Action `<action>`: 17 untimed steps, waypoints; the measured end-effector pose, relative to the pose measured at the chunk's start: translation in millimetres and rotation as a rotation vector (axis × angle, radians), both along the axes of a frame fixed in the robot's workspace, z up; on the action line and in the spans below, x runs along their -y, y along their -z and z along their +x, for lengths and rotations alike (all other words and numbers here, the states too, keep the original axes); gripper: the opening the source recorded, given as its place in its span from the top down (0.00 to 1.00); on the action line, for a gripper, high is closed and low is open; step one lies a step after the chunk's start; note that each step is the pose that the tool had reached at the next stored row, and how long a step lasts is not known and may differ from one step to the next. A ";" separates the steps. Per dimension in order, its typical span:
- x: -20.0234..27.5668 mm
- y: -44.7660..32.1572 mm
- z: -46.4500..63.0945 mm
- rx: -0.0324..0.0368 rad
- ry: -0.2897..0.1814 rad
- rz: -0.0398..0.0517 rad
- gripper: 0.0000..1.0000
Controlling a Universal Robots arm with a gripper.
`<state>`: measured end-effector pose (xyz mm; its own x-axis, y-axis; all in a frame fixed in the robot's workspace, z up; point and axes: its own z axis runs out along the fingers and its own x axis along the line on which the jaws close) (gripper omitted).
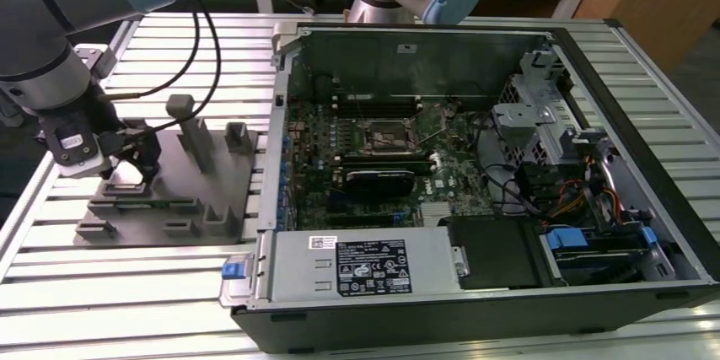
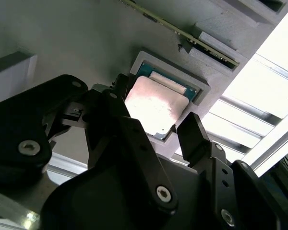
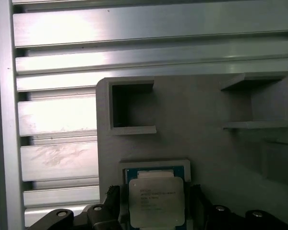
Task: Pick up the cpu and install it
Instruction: 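Pick up the cpu and move it towards the insertion slot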
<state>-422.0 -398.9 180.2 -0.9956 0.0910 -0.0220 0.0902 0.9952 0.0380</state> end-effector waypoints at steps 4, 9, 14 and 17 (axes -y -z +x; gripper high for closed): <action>0.0 0.0 -0.1 0.0000 0.000 0.0000 0.32; 0.0 0.0 -0.1 -0.0001 0.000 -0.0001 0.40; 0.0 0.0 -0.2 0.0000 0.000 0.0000 0.45; 0.0 0.0 -0.2 0.0000 0.000 0.0000 0.45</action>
<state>-422.2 -398.9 180.2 -0.9956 0.0911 -0.0220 0.0902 0.9952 0.0380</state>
